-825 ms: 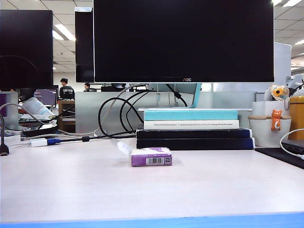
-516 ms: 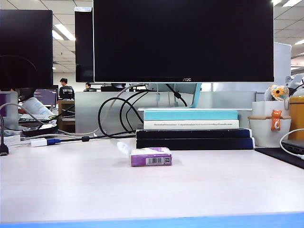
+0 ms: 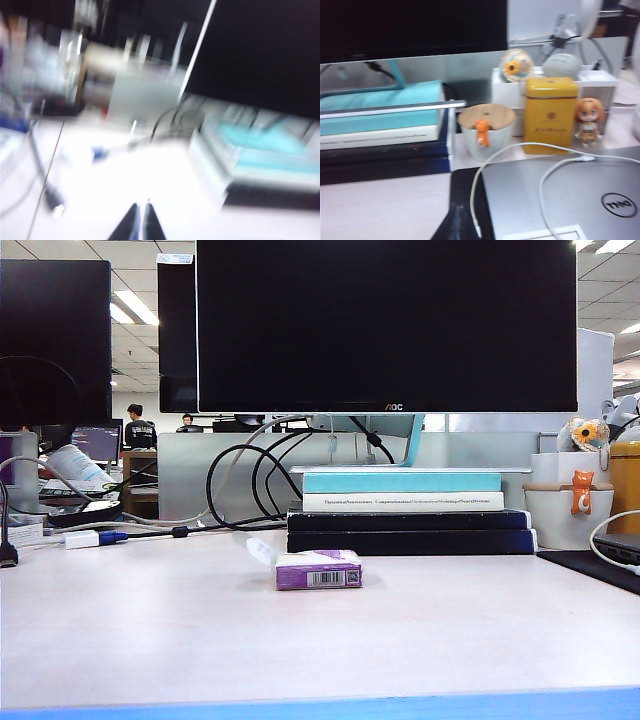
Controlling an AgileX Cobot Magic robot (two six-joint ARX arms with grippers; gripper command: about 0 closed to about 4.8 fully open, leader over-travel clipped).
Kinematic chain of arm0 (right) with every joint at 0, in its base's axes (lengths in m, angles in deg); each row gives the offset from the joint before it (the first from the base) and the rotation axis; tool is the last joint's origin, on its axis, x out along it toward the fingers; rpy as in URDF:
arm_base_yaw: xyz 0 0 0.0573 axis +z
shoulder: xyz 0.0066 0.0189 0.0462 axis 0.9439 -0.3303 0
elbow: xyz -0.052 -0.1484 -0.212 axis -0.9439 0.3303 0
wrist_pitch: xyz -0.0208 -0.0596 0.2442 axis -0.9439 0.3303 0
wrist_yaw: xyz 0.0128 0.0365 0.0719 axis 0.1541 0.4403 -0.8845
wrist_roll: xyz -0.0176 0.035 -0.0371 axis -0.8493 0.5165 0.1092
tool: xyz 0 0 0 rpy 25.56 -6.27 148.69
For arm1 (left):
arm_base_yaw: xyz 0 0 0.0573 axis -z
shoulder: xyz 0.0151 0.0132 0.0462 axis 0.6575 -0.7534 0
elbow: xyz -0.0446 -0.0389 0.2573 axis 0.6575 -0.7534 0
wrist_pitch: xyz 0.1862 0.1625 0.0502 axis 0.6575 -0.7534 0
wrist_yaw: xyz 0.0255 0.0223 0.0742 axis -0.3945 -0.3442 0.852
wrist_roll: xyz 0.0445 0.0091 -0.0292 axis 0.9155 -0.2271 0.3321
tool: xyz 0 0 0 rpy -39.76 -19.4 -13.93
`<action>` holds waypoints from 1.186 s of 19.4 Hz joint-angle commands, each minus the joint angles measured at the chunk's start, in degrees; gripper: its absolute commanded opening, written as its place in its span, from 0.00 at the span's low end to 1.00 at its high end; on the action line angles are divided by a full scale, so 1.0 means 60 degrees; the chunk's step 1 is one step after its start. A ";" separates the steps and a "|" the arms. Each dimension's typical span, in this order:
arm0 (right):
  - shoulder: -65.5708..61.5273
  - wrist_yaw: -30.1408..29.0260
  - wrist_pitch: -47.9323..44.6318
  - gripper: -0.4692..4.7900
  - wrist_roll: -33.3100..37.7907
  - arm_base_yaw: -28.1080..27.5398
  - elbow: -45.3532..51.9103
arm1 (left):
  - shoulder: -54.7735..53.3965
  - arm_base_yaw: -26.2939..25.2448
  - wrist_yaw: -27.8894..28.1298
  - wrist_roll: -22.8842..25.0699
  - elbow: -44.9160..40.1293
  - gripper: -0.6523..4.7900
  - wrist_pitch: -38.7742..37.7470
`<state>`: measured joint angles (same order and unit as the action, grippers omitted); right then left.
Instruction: Pick up a packet of tissues from the table with the left hand, then take a tissue from it with the right hand.
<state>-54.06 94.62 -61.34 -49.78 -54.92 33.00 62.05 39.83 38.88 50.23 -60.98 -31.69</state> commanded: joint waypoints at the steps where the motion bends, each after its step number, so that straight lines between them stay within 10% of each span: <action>1: -0.0579 -0.0022 -0.0619 0.09 -0.0015 -0.0004 -0.0189 | -0.2208 0.0015 -0.0896 0.1588 0.1424 0.17 0.0288; 6: -0.3202 -0.1978 -0.1126 0.09 0.0040 -0.0004 -0.1260 | -0.6186 0.0408 -0.2302 0.2827 0.3993 0.18 -0.0033; 9: -0.5665 -0.2681 -0.1013 0.09 -0.0004 -0.0025 -0.2761 | -0.7442 0.1872 -0.1967 0.4590 0.4878 0.53 -0.0321; 12: -0.7934 -0.3799 -0.0306 0.09 -0.0007 -0.0029 -0.4251 | -0.7978 0.3450 -0.0423 0.6422 0.4987 0.60 -0.0506; 18: -1.0641 -0.6736 0.0543 0.09 -0.1894 -0.0029 -0.6262 | -0.8331 0.4040 0.1326 0.4411 0.5016 0.70 -0.0590; 23: -1.3486 -0.7413 0.2841 0.11 -0.4539 -0.0025 -0.8783 | -0.8331 0.4105 0.0331 0.4324 0.5016 0.70 -0.1082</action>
<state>-132.98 50.99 -46.19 -74.09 -55.05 -17.54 11.98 64.42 41.61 75.86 -31.32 -37.97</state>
